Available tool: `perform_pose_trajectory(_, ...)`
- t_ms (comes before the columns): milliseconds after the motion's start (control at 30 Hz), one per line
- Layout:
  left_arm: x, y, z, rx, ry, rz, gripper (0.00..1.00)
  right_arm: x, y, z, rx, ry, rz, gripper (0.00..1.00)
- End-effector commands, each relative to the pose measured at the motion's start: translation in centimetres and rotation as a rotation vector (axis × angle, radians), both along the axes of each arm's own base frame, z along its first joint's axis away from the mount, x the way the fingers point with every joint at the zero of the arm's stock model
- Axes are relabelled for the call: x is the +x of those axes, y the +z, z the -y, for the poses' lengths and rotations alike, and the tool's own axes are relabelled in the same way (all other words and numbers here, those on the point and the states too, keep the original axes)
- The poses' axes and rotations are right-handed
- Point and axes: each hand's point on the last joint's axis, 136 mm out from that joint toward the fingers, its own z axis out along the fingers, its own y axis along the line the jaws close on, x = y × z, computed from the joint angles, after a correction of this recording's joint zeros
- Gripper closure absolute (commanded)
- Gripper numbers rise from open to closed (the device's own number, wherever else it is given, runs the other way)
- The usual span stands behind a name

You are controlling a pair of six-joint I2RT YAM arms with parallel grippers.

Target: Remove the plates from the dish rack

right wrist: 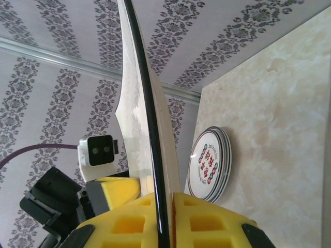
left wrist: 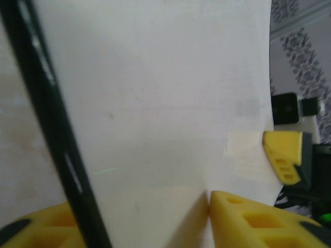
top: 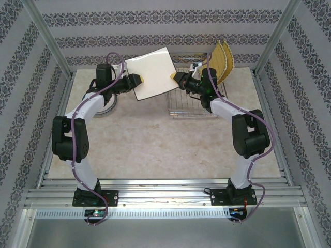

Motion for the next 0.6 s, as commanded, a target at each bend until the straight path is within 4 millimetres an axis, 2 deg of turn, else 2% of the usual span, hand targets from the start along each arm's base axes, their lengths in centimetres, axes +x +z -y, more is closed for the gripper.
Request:
perform_pose_trajectory(0, 0.5, 0.5, -0.1, -0.027, -0.009, 0.044, 0.71, -1.1, 7.7, -1.4, 0.093, 0.076, 0.242, 1.0)
perform_pose_trajectory(33, 0.6, 0.6, -0.2, -0.029, -0.01, 0.045, 0.74, -0.9, 7.5, -1.4, 0.092, 0.077, 0.237, 1.0)
perform_pose_trajectory(167, 0.7, 0.7, -0.3, -0.04, -0.011, 0.043, 1.0, -0.5, 7.0, -1.7, 0.083, 0.081, 0.221, 1.0)
perform_pose_trajectory(233, 0.7, 0.6, -0.3, -0.046, -0.013, 0.043, 1.0, -0.4, 6.9, -1.7, 0.072, 0.081, 0.22, 1.0)
perform_pose_trajectory(300, 0.8, 0.8, -0.3, -0.056, -0.012, 0.046, 1.0, -0.2, 6.4, -1.8, 0.051, 0.08, 0.207, 0.86)
perform_pose_trajectory(400, 1.1, 0.8, -0.6, -0.06, 0.008, 0.048, 1.0, 0.1, 6.4, -1.7, 0.024, 0.078, 0.2, 0.55)
perform_pose_trajectory(500, 1.4, 1.2, -1.1, -0.069, 0.043, 0.059, 1.0, 0.4, 6.6, -1.6, -0.004, 0.074, 0.194, 0.2)
perform_pose_trajectory(567, 1.5, 1.9, -1.6, -0.08, 0.073, 0.076, 1.0, 0.6, 6.4, -1.3, -0.022, 0.066, 0.18, 0.03)
